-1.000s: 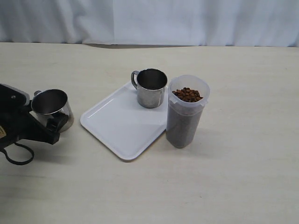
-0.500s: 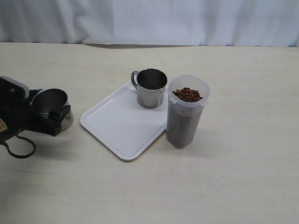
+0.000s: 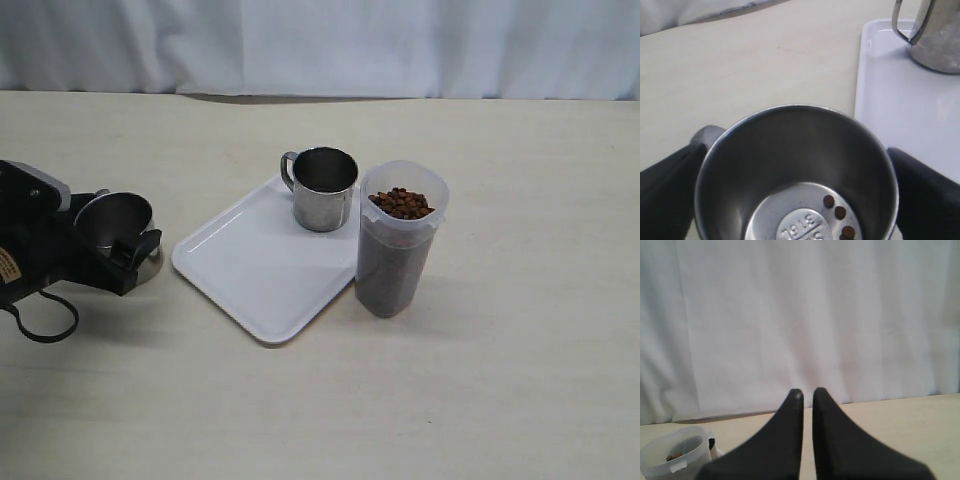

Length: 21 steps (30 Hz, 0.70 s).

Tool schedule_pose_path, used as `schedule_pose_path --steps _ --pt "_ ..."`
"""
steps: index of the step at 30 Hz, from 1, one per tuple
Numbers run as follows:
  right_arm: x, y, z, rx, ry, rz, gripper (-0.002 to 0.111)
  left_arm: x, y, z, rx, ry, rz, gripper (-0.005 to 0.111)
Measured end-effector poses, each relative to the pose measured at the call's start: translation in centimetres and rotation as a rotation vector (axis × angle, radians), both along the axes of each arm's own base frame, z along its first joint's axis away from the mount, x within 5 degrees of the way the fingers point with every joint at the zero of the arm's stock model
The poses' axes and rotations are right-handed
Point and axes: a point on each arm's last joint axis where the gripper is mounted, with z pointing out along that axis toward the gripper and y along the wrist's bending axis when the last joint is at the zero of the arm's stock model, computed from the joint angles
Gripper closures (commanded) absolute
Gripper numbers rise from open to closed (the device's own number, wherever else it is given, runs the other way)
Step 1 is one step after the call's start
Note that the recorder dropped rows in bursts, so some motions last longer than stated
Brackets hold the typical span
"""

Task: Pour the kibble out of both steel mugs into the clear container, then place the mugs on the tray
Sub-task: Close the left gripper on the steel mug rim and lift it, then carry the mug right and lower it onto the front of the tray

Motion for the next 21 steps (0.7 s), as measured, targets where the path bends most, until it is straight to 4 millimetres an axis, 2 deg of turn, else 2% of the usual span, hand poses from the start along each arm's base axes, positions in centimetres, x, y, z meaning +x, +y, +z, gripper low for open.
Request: schedule_pose_path --steps 3,5,6,7,8,9,13,16,21 --pt "0.0 0.0 0.0 0.000 0.000 0.000 0.103 0.0 0.0 0.0 0.000 0.000 0.000 0.041" --pt "0.0 0.0 0.0 0.000 0.000 0.000 0.103 0.0 0.0 0.0 0.004 -0.002 -0.002 0.056" --pt "0.0 0.0 0.0 0.000 0.000 0.000 0.103 0.0 0.0 0.0 0.005 -0.004 -0.006 0.074" --pt "0.0 0.0 0.0 0.000 0.000 0.000 0.103 0.0 0.0 0.0 0.005 -0.004 -0.006 0.084" --pt "0.0 0.0 0.0 0.000 0.000 0.000 0.103 0.0 0.0 0.0 0.005 -0.004 -0.006 0.099" --pt "0.0 0.0 0.0 0.000 0.000 0.000 0.103 0.0 0.0 0.0 0.007 -0.005 -0.007 0.106" --pt "0.0 0.0 0.0 0.000 0.000 0.000 0.103 0.0 0.0 0.1 0.048 -0.021 -0.030 0.107" --pt "0.0 0.0 0.0 0.000 0.000 0.000 0.103 -0.1 0.2 1.3 0.090 -0.019 -0.024 0.107" --pt "0.0 0.0 0.0 0.000 0.000 0.000 0.103 -0.7 0.1 5.7 0.041 -0.067 -0.018 0.107"
